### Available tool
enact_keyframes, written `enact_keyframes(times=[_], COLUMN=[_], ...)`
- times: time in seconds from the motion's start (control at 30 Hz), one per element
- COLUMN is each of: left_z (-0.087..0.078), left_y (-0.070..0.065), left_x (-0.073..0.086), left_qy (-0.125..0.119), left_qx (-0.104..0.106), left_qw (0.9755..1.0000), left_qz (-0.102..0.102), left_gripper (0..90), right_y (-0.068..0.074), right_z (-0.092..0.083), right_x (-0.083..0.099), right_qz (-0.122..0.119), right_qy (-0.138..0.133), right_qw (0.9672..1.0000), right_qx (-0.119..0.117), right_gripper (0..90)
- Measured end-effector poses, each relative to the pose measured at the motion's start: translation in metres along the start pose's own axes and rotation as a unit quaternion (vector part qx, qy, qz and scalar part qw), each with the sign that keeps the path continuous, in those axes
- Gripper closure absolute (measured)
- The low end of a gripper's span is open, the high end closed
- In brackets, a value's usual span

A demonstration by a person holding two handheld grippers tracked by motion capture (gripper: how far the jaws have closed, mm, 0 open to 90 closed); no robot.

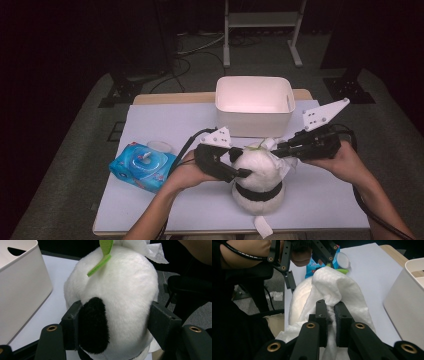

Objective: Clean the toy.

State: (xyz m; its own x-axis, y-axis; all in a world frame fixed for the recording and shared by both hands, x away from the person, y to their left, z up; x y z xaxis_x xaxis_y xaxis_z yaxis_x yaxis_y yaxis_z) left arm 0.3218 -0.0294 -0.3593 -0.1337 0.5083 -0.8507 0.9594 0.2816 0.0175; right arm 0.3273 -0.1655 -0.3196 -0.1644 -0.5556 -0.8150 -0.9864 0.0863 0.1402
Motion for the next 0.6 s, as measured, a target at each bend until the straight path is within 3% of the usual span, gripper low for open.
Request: enact_keyframes(times=[0.13, 0.2, 0.33, 0.6], left_z=[0.002, 0.003, 0.006, 0.019], left_y=[0.0, 0.0, 0.001, -0.001], left_x=[0.0, 0.0, 0.005, 0.011], left_qy=[-0.002, -0.003, -0.002, -0.002], left_qx=[0.002, 0.002, -0.002, 0.013], left_qw=[1.0, 1.0, 0.9999, 0.9996], left_qz=[-0.001, -0.005, -0.013, -0.026], left_gripper=[32.3, 26.9, 20.2, 19.0], right_y=[-0.002, -0.003, -0.004, -0.004], right_z=[0.001, 0.001, -0.002, -0.009], right_x=[0.004, 0.01, 0.017, 0.03], right_qz=[0.006, 0.01, 0.019, 0.041], right_qy=[0.013, 0.021, 0.021, 0.002], right_qw=[0.9999, 0.9997, 0.9996, 0.9992], right_qx=[-0.001, 0.0, 0.001, -0.002], right_gripper=[82.4, 82.5, 82.5, 82.5])
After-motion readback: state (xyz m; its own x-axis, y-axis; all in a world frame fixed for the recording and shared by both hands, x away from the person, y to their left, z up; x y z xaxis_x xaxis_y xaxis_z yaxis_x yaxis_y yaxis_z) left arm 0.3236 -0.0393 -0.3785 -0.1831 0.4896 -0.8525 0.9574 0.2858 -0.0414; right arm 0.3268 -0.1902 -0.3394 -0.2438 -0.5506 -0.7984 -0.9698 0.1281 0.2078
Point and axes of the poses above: each handheld gripper's, and its own axes: z roughly forward along the jaws, x roughly out of its underside, y roughly to its left, the point moved 9 cm from there along z, roughly forward along the jaws, and after that the axes turned 8 degrees about -x, right-handed, at the moved point
